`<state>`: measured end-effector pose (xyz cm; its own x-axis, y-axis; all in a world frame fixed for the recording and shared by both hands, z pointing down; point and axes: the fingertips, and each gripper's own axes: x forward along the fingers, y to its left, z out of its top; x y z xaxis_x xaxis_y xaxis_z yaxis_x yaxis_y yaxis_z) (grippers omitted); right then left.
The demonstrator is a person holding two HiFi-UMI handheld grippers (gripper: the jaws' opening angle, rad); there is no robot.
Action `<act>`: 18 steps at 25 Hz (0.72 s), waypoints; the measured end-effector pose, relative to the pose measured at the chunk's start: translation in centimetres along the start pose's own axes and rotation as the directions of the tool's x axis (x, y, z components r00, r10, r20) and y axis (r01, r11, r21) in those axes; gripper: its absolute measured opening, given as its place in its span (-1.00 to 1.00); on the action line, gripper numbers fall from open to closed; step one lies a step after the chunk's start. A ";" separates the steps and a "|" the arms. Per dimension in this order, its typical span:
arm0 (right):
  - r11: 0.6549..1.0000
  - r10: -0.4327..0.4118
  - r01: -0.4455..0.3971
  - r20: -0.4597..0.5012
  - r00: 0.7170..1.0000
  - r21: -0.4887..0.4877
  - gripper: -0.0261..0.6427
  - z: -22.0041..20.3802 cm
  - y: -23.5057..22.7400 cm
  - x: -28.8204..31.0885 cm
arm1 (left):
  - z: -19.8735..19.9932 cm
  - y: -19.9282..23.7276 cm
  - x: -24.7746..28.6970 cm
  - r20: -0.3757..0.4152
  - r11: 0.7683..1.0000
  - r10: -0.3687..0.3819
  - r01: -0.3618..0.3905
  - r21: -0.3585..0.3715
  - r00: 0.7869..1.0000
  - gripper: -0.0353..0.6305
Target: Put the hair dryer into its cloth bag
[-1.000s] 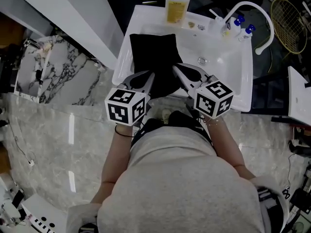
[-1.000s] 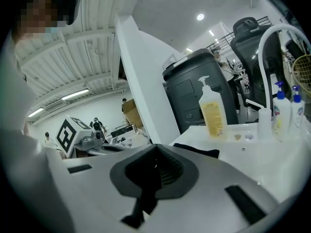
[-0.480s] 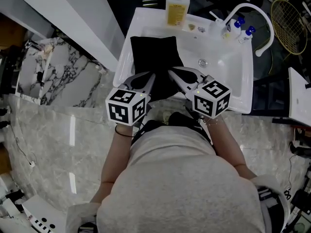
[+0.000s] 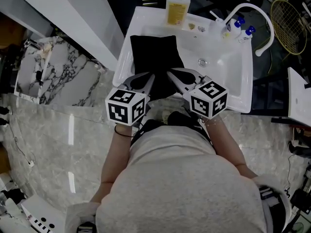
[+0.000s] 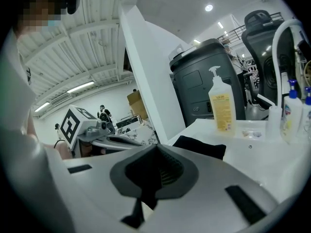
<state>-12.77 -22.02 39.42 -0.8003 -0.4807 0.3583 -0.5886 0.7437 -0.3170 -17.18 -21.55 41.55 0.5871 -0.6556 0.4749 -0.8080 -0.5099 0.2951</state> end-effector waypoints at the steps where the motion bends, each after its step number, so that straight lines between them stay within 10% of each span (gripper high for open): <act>1: 1.000 -0.003 0.003 -0.006 1.000 0.005 -0.93 -0.3 0.1 0.1 | -0.2 0.0 0.0 -0.002 1.000 0.000 0.000 -0.002 1.000 -0.87; 18: 1.000 -0.008 0.009 -0.042 0.999 0.012 -0.93 -1.6 -0.1 0.0 | -2.0 -1.0 -0.6 -0.018 0.998 -0.048 0.047 -0.040 0.999 -0.87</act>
<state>-12.56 -21.30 40.89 -0.7900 -0.4670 0.3973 -0.5969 0.7340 -0.3240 -16.78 -19.55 42.64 0.6244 -0.6199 0.4752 -0.7806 -0.5175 0.3505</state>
